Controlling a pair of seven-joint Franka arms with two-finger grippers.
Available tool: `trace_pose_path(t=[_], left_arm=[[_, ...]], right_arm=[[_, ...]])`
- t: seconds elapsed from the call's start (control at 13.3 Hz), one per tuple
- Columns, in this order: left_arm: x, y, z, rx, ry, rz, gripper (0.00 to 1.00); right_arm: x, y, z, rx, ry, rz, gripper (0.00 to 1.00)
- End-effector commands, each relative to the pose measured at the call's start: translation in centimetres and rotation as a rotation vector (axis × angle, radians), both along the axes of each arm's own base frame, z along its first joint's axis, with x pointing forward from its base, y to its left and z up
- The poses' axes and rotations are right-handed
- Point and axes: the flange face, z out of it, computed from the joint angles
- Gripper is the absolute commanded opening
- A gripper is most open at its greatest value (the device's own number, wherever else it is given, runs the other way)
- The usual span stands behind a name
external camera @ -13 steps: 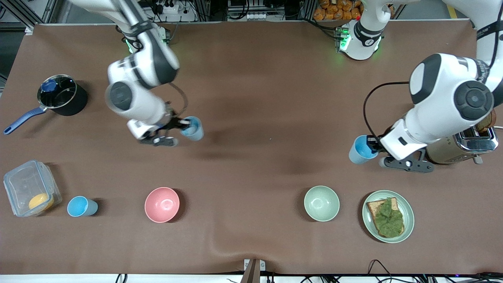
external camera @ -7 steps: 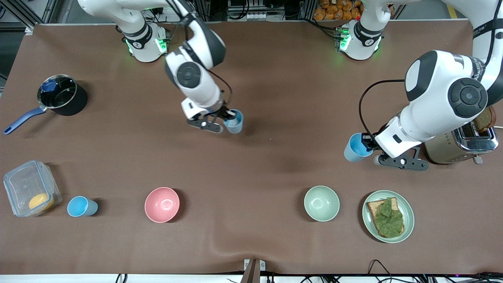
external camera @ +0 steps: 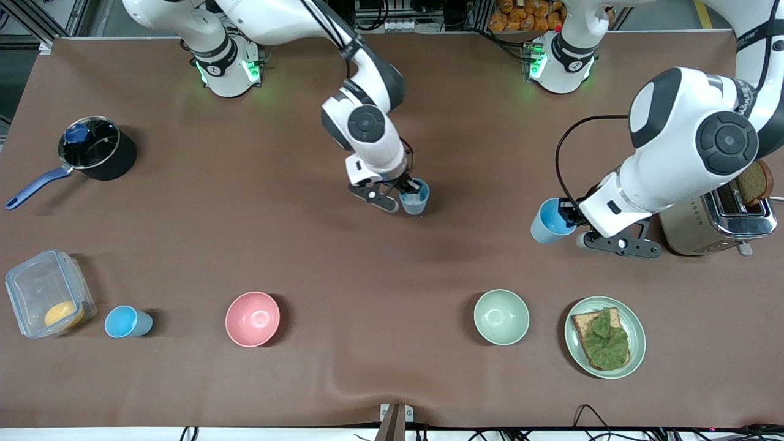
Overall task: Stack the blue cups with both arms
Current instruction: 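Carry both blue cups toward the middle of the table, then set the right cup down mid-table and open the right gripper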
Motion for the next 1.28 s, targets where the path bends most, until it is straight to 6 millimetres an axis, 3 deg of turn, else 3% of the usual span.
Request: trace_pose_path(t=[0.0, 0.08, 0.15, 0.23, 0.3, 0.38, 0.53, 0.68, 0.83, 0.98, 1.2], left_arm=[[-0.7, -1.0, 0.9, -0.020, 0.011, 0.019, 0.00], [-0.8, -1.1, 0.9, -0.021, 0.012, 0.016, 0.00], [-0.7, -1.2, 0.8, -0.022, 0.012, 0.015, 0.00], [-0.8, -1.3, 0.9, -0.024, 0.013, 0.013, 0.00], [-0.8, -1.3, 1.0, -0.024, 0.011, 0.013, 0.00], [-0.8, -1.3, 1.1, -0.024, 0.010, 0.013, 0.00], [-0.7, -0.9, 1.0, -0.033, 0.014, 0.022, 0.00], [-0.8, -1.1, 1.2, -0.063, 0.021, 0.035, 0.00], [-1.0, -2.1, 0.9, -0.063, 0.033, 0.056, 0.00], [-2.1, -5.2, 0.1, -0.041, 0.053, 0.082, 0.00], [-2.9, -7.1, -0.8, -0.032, 0.074, 0.106, 0.00]], right_arm=[[1.3, 0.4, -1.1, 0.006, -0.023, -0.036, 0.00], [1.4, 0.3, -1.2, 0.004, -0.023, -0.036, 0.00], [1.6, 0.1, -1.2, 0.002, -0.018, -0.040, 0.15], [2.0, -0.5, -1.3, -0.003, -0.014, -0.046, 0.54], [2.4, -0.6, -1.0, 0.002, -0.019, -0.046, 0.83], [2.6, -0.8, -0.7, 0.002, -0.020, -0.051, 1.00], [2.9, -1.4, 0.0, -0.018, 0.003, -0.051, 1.00], [4.0, -3.0, 2.8, -0.047, 0.036, -0.041, 1.00], [5.2, -5.3, 7.0, -0.063, 0.055, -0.009, 1.00], [6.8, -7.6, 11.2, -0.070, 0.081, 0.023, 1.00], [8.5, -10.8, 16.4, -0.079, 0.116, 0.074, 1.00]])
